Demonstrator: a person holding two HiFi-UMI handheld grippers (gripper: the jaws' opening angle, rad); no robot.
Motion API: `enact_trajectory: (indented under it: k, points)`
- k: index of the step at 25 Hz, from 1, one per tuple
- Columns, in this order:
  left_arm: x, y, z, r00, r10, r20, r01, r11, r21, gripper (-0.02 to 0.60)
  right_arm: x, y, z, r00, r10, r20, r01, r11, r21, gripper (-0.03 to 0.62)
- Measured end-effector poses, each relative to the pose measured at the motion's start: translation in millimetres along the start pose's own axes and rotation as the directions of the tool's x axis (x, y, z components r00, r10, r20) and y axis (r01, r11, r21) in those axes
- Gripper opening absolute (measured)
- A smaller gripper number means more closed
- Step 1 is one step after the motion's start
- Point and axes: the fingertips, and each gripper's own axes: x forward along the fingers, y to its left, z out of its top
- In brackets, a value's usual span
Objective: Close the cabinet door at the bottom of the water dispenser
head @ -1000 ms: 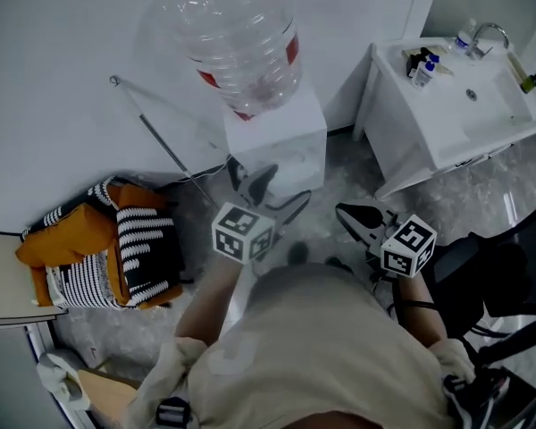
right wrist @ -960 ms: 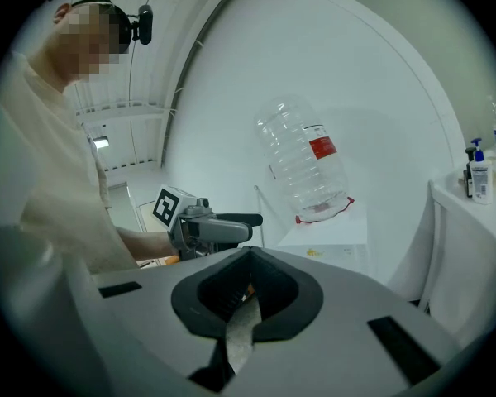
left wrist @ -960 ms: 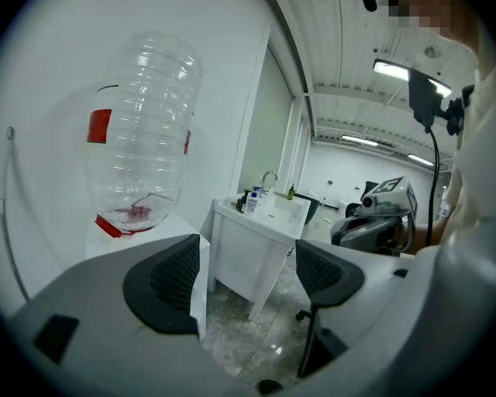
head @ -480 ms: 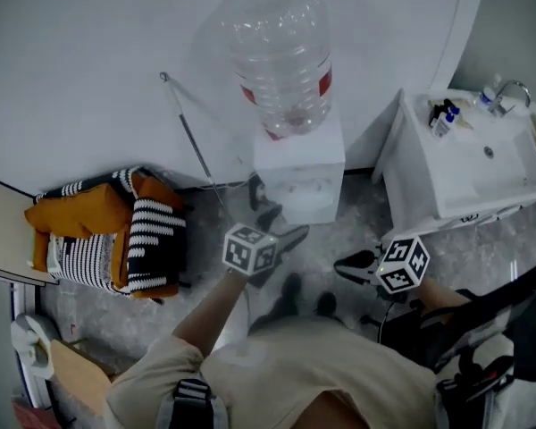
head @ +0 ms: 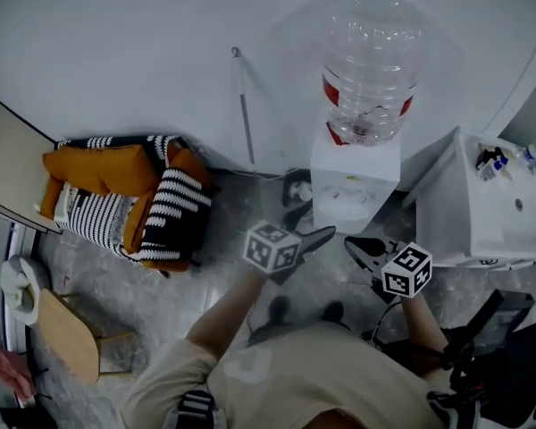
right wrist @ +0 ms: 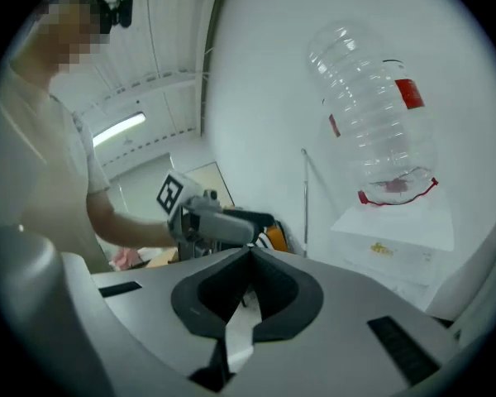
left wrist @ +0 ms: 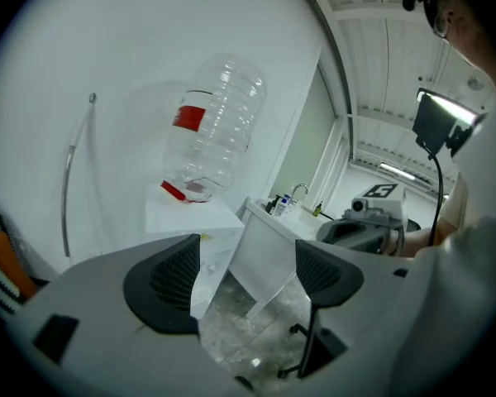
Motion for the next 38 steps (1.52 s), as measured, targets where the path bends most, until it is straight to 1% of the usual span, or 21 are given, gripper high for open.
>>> enact_trajectory:
  k: [3,6,9,11,13,14,16,17,18,20,21,24,27,30,32,35,38]
  points:
    - [-50,26,-8,0.999,0.039,0.017,-0.039,0.999,-0.012,0.362,14,20,28,0.991,0.021,0.130,-0.033,0.995,0.097,0.000]
    - [-91,53,0,0.996,0.063,0.065,-0.063,0.998,-0.011,0.362,35,37,57,0.975,0.025,0.222,-0.055,0.990,0.130,0.000]
    - [-128,81,-10,0.987,0.138,0.079,-0.139,0.990,0.015,0.360,52,67,74,0.955,0.034,0.295,-0.091,0.979,0.182,0.000]
    - [-148,94,-16,0.986,0.144,0.087,-0.144,0.990,-0.009,0.359,58,86,87,0.933,0.041,0.359,-0.127,0.968,0.218,0.000]
    - [-163,101,-16,0.988,0.122,0.098,-0.121,0.992,-0.015,0.359,70,100,95,0.918,0.045,0.393,-0.144,0.964,0.225,0.000]
    - [-168,102,-16,0.988,0.112,0.102,-0.113,0.994,-0.001,0.357,78,106,94,0.919,0.046,0.391,-0.141,0.965,0.219,0.000]
    - [-174,104,-15,0.989,0.097,0.110,-0.101,0.994,0.032,0.343,92,114,88,0.931,0.041,0.364,-0.124,0.970,0.208,0.000]
    - [-177,106,-16,0.989,0.092,0.119,-0.098,0.994,0.041,0.314,98,119,85,0.935,0.037,0.352,-0.117,0.971,0.208,0.000]
    - [-180,107,-16,0.987,0.089,0.134,-0.096,0.994,0.047,0.250,103,123,83,0.937,0.035,0.347,-0.114,0.971,0.212,0.000]
    - [-186,109,-12,0.984,0.078,0.160,-0.090,0.994,0.066,0.065,111,131,82,0.937,0.025,0.349,-0.106,0.971,0.215,0.000]
    - [-189,108,-9,0.985,0.061,0.161,-0.075,0.994,0.084,-0.005,114,133,81,0.937,0.015,0.348,-0.095,0.972,0.214,0.000]
    - [-194,95,-1,0.988,-0.023,0.154,0.001,0.991,0.137,-0.006,121,139,77,0.941,-0.024,0.338,-0.052,0.976,0.213,0.000]
    - [-196,82,8,0.984,-0.078,0.162,0.056,0.989,0.136,-0.006,120,145,69,0.945,-0.065,0.320,-0.008,0.975,0.223,0.000]
    - [-193,66,14,0.976,-0.137,0.170,0.113,0.984,0.140,-0.006,113,147,61,0.943,-0.116,0.311,0.042,0.971,0.234,0.000]
    - [-185,59,14,0.977,-0.151,0.154,0.127,0.980,0.156,-0.008,107,147,57,0.941,-0.146,0.305,0.072,0.968,0.240,0.000]
    - [-176,54,12,0.980,-0.152,0.127,0.128,0.976,0.176,-0.007,102,147,52,0.941,-0.172,0.290,0.106,0.968,0.229,0.000]
    - [-178,44,6,0.982,-0.150,0.113,0.129,0.977,0.169,-0.007,100,152,46,0.940,-0.173,0.294,0.100,0.964,0.247,0.000]
